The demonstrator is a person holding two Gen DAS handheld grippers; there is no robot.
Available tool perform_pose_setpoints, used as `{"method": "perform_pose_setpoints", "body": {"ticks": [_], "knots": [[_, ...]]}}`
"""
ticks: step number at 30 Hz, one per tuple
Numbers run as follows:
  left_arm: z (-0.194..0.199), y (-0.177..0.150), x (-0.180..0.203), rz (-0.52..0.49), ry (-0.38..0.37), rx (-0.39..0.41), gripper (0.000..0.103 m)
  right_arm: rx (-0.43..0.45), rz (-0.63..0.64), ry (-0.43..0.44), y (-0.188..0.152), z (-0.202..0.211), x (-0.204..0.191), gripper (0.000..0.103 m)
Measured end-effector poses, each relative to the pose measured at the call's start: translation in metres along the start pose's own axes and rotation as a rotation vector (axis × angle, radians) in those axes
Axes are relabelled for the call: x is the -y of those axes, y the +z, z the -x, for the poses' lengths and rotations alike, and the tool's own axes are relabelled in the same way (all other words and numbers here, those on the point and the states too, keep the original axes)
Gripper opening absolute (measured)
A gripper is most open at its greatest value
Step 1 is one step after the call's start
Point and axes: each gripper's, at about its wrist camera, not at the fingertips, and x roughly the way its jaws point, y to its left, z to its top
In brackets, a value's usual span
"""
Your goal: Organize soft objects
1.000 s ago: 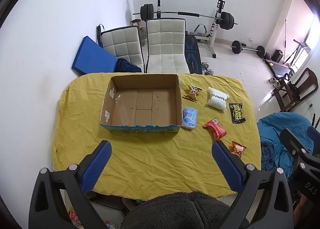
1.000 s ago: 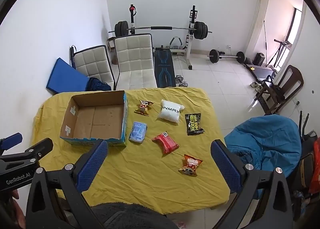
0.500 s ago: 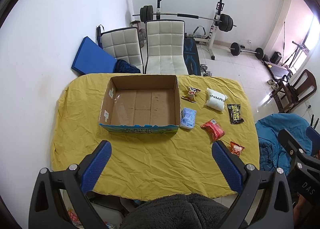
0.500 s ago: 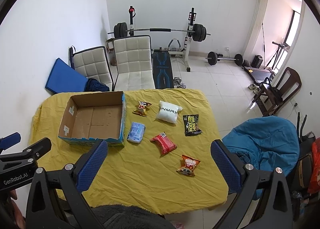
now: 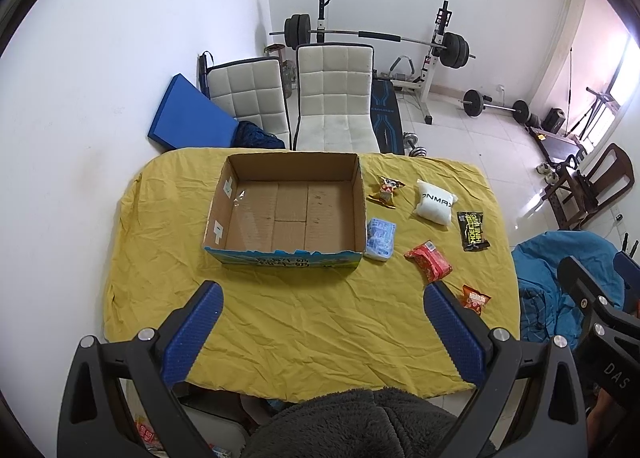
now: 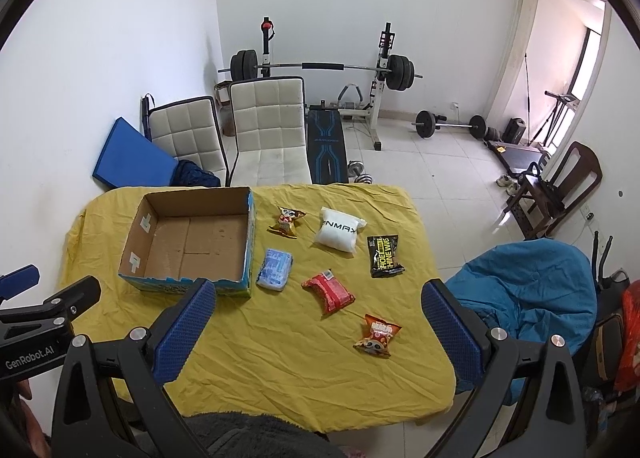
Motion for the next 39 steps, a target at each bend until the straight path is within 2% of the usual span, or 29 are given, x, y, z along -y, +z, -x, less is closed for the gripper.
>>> {"method": "perform_pose_setpoints", "body": {"ticks": [27,39], "knots": [[0.005,-0.003,-0.006,-0.002,-0.002,0.004,0.103,0.002,0.014,-0.007,0.005,0.005,-0.009,0.103],[-0.005,-0.002,-0.012,0.008,-0.004,0.002,0.103,-0.001,0.007,0.002,0.003,-0.001,-0.01,0.103]]}}
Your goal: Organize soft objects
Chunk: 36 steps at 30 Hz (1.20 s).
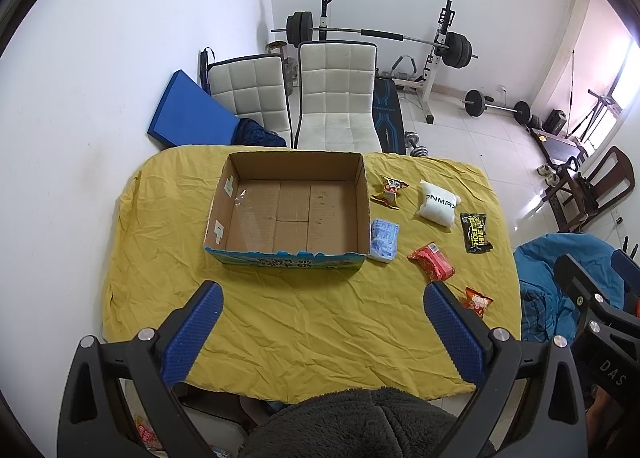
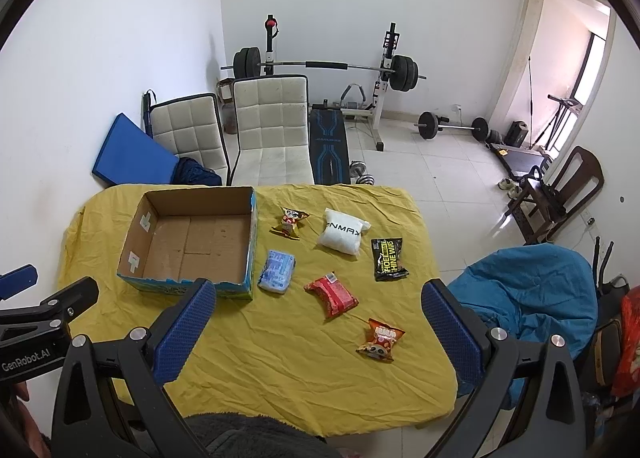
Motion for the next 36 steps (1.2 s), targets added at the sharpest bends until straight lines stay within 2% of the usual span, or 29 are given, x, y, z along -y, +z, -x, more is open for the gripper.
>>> {"method": "perform_pose_setpoints", "body": {"ticks": [7,12,14,20,24,26,28,31,34,36], "knots": [[-0.008,0.0,0.001,0.0,-0.004,-0.007,0.103,-0.036,-0.053,0.001,0.001,-0.024,0.011,0.103],[-0.031,0.007,0.015,-0.014,0.011,0.009,0.103,-0.066,-0.151,-0.039,0.003,-0.059,0.049,0.103],[-0.048,0.013,0.024,-0.024,-0.001,0.003,0.103,-0.112,-0.185,-0.065,-0.001,-0.086,0.071,0.103],[-0.134,0.023,0.064,-0.086,-0.082,-0.145,0.103,-0.302,-0.226,-0.139,-0.031,-0.187,0.135,0.103],[-0.199,0.018,0.107,-0.181,-0.058,-0.246,0.103,-0.476,-0.233,-0.154,-0.073,-0.281,0.166,0.103],[-0.229,0.012,0.126,-0.22,-0.074,-0.309,0.103,-0.571,-0.247,-0.148,-0.101,-0.329,0.176,0.103],[-0.261,0.005,0.144,-0.255,-0.059,-0.365,0.103,-0.624,-0.273,-0.124,-0.126,-0.365,0.18,0.103],[-0.318,-0.012,0.171,-0.321,-0.032,-0.491,0.103,-0.716,-0.326,-0.103,-0.162,-0.417,0.182,0.103],[-0.364,-0.029,0.19,-0.329,-0.057,-0.598,0.103,-0.786,-0.408,-0.062,-0.193,-0.455,0.185,0.093],[-0.385,-0.037,0.198,-0.317,-0.078,-0.646,0.103,-0.825,-0.468,-0.04,-0.21,-0.473,0.189,0.078]]}}
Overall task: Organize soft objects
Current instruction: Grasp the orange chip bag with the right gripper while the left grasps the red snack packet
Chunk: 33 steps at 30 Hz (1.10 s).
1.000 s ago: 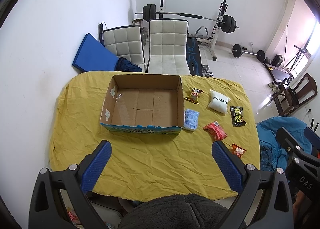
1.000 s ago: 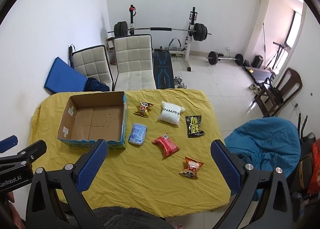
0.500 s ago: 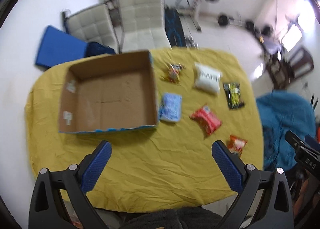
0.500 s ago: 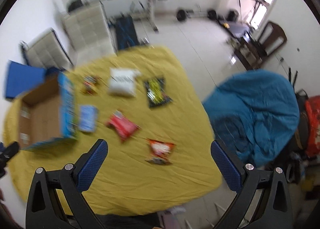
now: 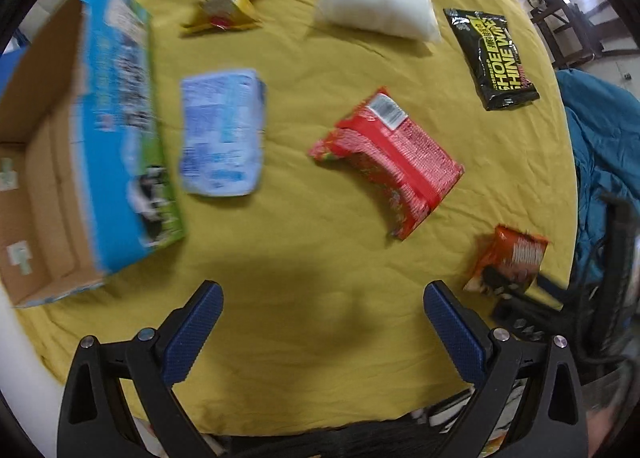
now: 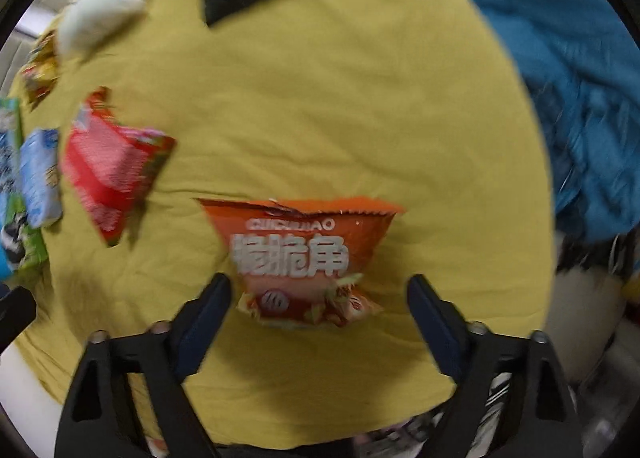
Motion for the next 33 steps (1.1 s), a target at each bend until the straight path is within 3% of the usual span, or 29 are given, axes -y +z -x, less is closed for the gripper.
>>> {"method": "perform_pose_setpoints", "body": {"ticks": [3,6,9,12,13,15,18,20,24,26,31,33], "knots": [[-0.017,0.013,0.004,0.034,-0.041,-0.033,0.103,-0.032,-0.051,0.063,0.005,-0.02,0.01,0.059],[-0.025,0.028,0.005,0.118,-0.111,-0.056,0.103,-0.011,-0.049,0.065,0.014,-0.024,0.015,0.043],[-0.03,0.048,0.006,0.186,-0.166,-0.073,0.102,-0.007,-0.047,0.077,0.027,-0.026,0.023,0.043],[-0.038,0.07,0.01,0.243,-0.224,-0.088,0.089,0.007,-0.041,0.057,0.039,-0.027,0.032,0.043],[-0.041,0.075,0.012,0.246,-0.223,-0.094,0.078,0.002,-0.039,0.055,0.043,-0.028,0.034,0.043],[-0.053,0.085,0.018,0.248,-0.205,-0.121,0.067,-0.008,-0.026,0.055,0.047,-0.033,0.035,0.043],[-0.072,0.092,0.026,0.213,-0.175,-0.173,0.063,-0.025,0.001,0.053,0.049,-0.03,0.034,0.043],[-0.074,0.086,0.03,0.167,-0.161,-0.16,0.055,-0.035,0.014,0.064,0.048,-0.028,0.03,0.043],[-0.064,0.062,0.045,-0.013,-0.058,-0.1,0.057,-0.033,0.017,0.07,0.059,-0.031,0.028,0.044],[-0.063,0.057,0.047,-0.053,-0.042,-0.095,0.058,-0.027,0.013,0.063,0.06,-0.037,0.026,0.045],[-0.068,0.057,0.033,0.064,-0.093,-0.097,0.048,-0.013,-0.003,0.068,0.064,-0.039,0.032,0.045],[-0.062,0.054,0.024,0.094,-0.099,-0.084,0.045,-0.006,0.001,0.06,0.06,-0.033,0.029,0.04]]}}
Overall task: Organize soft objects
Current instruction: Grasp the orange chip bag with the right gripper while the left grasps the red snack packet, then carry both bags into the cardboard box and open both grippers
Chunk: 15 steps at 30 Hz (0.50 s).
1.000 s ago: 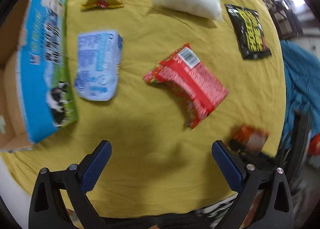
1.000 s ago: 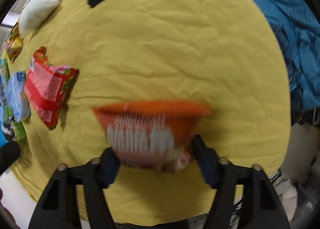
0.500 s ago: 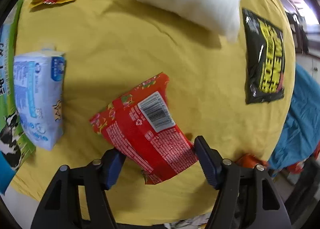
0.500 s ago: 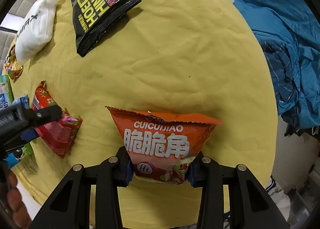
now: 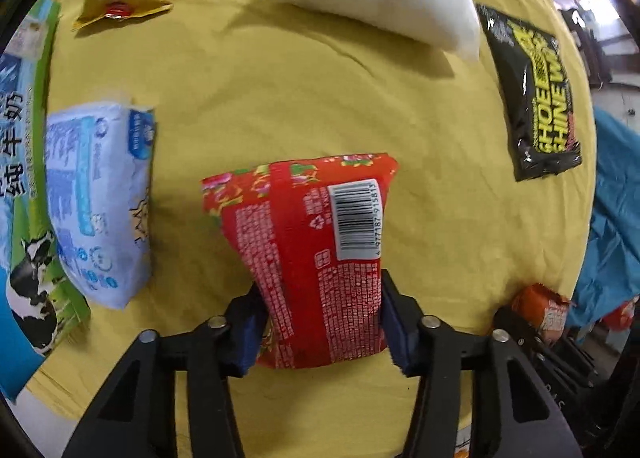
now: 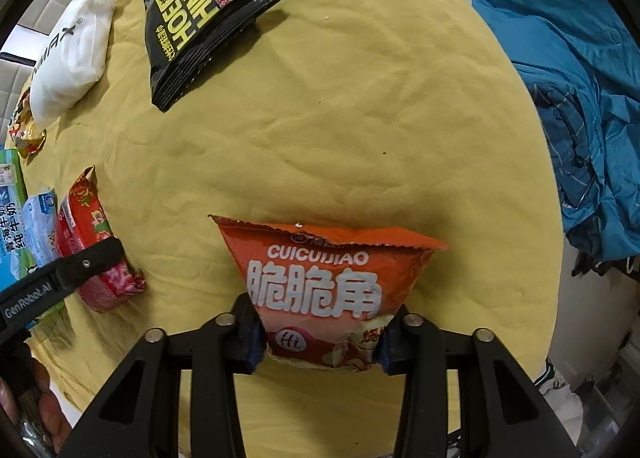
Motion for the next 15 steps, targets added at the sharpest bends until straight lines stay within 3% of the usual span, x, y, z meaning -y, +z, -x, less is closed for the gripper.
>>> {"method": "perform_pose_setpoints", "body": {"ticks": [2,6,10,15], "knots": [[0.006,-0.007,-0.006,0.011,-0.015,0.026,0.043,0.009,0.004,0.003,-0.005,0.006,-0.002,0.04],[0.015,-0.029,-0.009,-0.013,0.023,0.073,0.043,0.018,0.015,0.02,-0.014,0.015,0.003,0.039],[0.048,-0.053,-0.014,-0.015,0.009,0.099,0.043,0.037,0.061,0.051,-0.023,0.036,-0.014,0.039],[0.106,-0.085,-0.038,-0.03,-0.002,0.193,0.043,0.076,0.148,0.084,-0.036,0.069,-0.047,0.039]]}}
